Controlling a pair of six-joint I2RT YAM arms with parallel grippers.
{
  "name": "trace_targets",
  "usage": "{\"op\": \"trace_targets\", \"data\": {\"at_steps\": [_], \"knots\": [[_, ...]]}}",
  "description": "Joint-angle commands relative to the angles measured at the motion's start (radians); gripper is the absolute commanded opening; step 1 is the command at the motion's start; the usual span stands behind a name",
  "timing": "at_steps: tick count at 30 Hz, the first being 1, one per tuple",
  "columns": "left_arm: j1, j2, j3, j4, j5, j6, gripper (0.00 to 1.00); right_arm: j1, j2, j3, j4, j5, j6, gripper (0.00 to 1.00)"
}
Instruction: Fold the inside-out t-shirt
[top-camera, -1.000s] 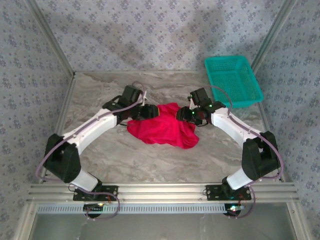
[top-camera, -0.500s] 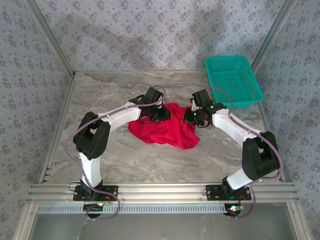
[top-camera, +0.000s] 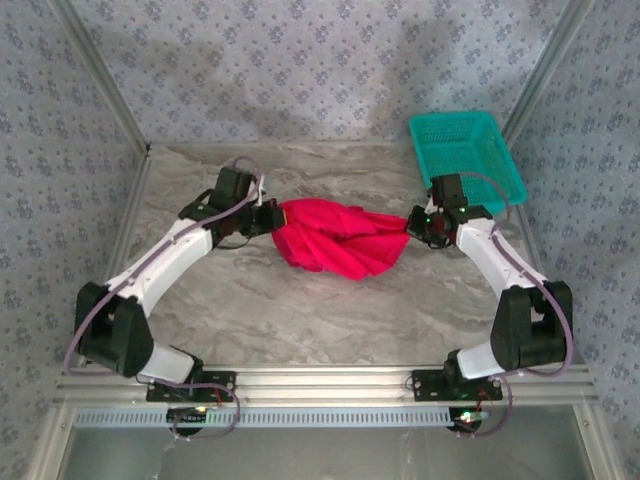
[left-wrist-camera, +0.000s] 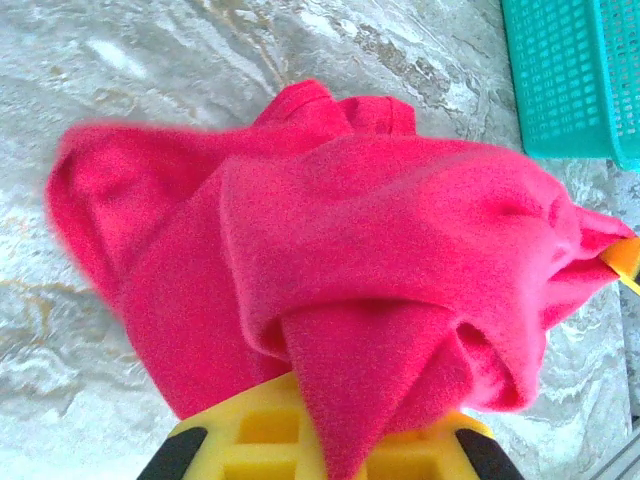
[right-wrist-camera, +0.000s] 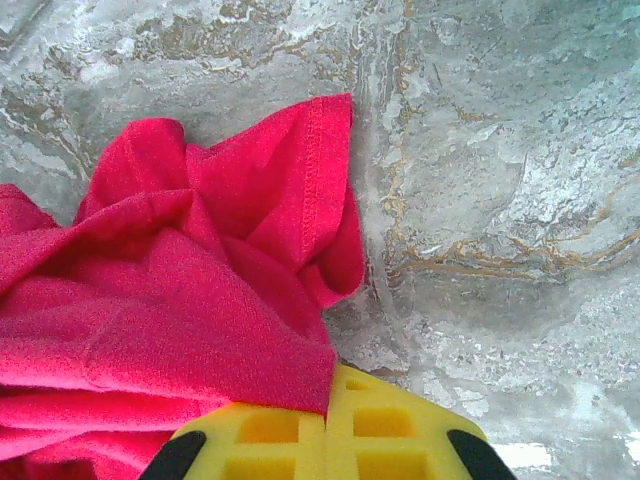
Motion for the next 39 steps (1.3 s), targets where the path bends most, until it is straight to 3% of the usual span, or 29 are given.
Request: {"op": "trace_targets", "data": {"at_steps": [1, 4, 7, 9, 13, 18, 21, 27, 32, 36, 39], "knots": [[-0.011, 0.0, -0.091, 0.061, 0.052, -0.026, 0.0, 0.012, 0.013, 0.01, -0.03, 0.025, -0.019, 0.0], [-0.048, 0.032, -0.102, 0.139, 0.084, -0.059, 0.0, 0.053, 0.039, 0.029, -0.045, 0.006, -0.018, 0.0], [-0.084, 0.092, -0.062, 0.16, 0.1, -0.067, 0.0, 0.121, 0.035, 0.078, -0.134, 0.061, -0.037, 0.35], [-0.095, 0.124, -0.034, 0.158, 0.115, -0.07, 0.0, 0.186, 0.009, 0.093, -0.173, 0.119, -0.041, 0.44], [-0.093, 0.145, -0.011, 0.146, 0.112, -0.066, 0.0, 0.33, -0.026, 0.094, -0.189, 0.194, -0.034, 0.44], [-0.081, 0.139, -0.005, 0.136, 0.113, -0.067, 0.0, 0.462, -0.01, 0.041, -0.074, 0.148, -0.029, 0.43], [-0.074, 0.137, -0.004, 0.128, 0.114, -0.063, 0.0, 0.515, 0.019, 0.034, -0.012, 0.136, -0.03, 0.54], [-0.07, 0.125, -0.011, 0.126, 0.118, -0.063, 0.0, 0.537, 0.14, 0.062, 0.055, 0.171, -0.053, 0.57], [-0.067, 0.104, -0.023, 0.117, 0.119, -0.062, 0.0, 0.52, 0.282, 0.165, 0.074, 0.239, -0.061, 0.51], [-0.05, 0.086, -0.032, 0.109, 0.117, -0.056, 0.0, 0.501, 0.306, 0.269, -0.035, 0.281, -0.043, 0.01], [-0.016, 0.094, -0.024, 0.102, 0.12, -0.036, 0.0, 0.498, 0.215, 0.338, -0.16, 0.235, -0.07, 0.0]]}}
